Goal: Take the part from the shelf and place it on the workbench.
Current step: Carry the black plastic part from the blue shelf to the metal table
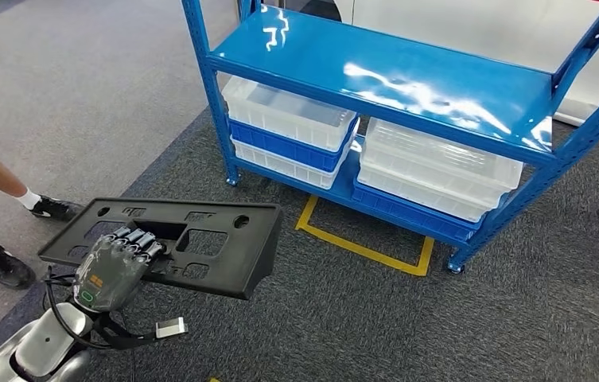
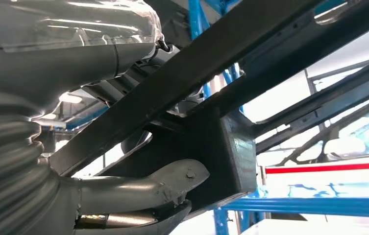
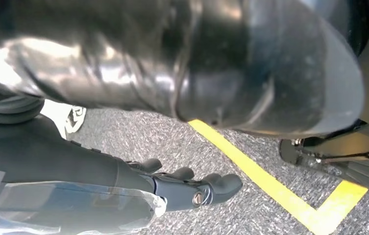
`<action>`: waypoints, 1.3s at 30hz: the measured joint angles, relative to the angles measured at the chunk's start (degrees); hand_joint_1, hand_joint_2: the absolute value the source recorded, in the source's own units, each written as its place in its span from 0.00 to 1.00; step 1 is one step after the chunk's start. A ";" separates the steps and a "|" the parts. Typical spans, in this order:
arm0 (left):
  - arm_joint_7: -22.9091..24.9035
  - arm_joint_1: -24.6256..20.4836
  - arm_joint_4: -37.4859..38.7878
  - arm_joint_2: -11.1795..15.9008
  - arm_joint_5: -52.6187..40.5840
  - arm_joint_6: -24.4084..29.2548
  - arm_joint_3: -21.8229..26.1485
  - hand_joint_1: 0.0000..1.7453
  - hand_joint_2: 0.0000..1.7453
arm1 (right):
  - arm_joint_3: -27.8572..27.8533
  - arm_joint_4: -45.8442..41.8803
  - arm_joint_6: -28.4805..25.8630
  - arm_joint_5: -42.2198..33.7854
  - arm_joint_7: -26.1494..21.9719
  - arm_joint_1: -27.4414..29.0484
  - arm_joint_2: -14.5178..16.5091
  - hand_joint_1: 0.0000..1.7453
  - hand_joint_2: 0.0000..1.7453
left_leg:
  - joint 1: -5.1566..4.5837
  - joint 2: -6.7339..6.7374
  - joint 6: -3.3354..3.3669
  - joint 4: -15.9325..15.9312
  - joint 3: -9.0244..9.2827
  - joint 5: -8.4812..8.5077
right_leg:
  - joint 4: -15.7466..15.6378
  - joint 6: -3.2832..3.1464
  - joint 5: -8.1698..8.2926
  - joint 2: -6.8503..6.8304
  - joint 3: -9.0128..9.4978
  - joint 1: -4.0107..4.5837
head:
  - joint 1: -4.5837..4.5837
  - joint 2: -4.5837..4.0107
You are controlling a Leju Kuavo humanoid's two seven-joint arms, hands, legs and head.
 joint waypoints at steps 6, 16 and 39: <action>-0.27 -1.29 0.46 -0.60 0.05 -0.52 -0.34 1.00 1.00 | -0.11 0.02 -0.11 -0.50 0.17 0.19 -0.01 0.00 0.00 | 0.03 -2.36 2.74 -0.43 -1.61 1.79 | 9.88 1.14 -7.29 4.27 -3.95 -0.50 | 0.01 -0.01; -0.20 -5.05 1.20 -1.77 1.05 -2.50 -2.13 1.00 1.00 | -0.63 0.06 0.90 -1.48 -0.63 0.56 -0.61 0.00 0.00 | -0.22 -9.02 0.97 -0.61 -3.96 4.40 | -0.93 -1.50 -2.12 9.46 2.82 0.27 | 0.03 0.00; 0.05 -15.38 0.95 -2.48 8.47 -6.54 -1.68 1.00 1.00 | -2.36 0.08 2.97 -2.55 -2.47 0.92 -1.36 0.00 0.00 | -0.56 -3.57 3.01 -1.55 -1.70 2.83 | 14.82 0.20 -9.00 5.06 -5.30 -0.13 | -0.21 0.01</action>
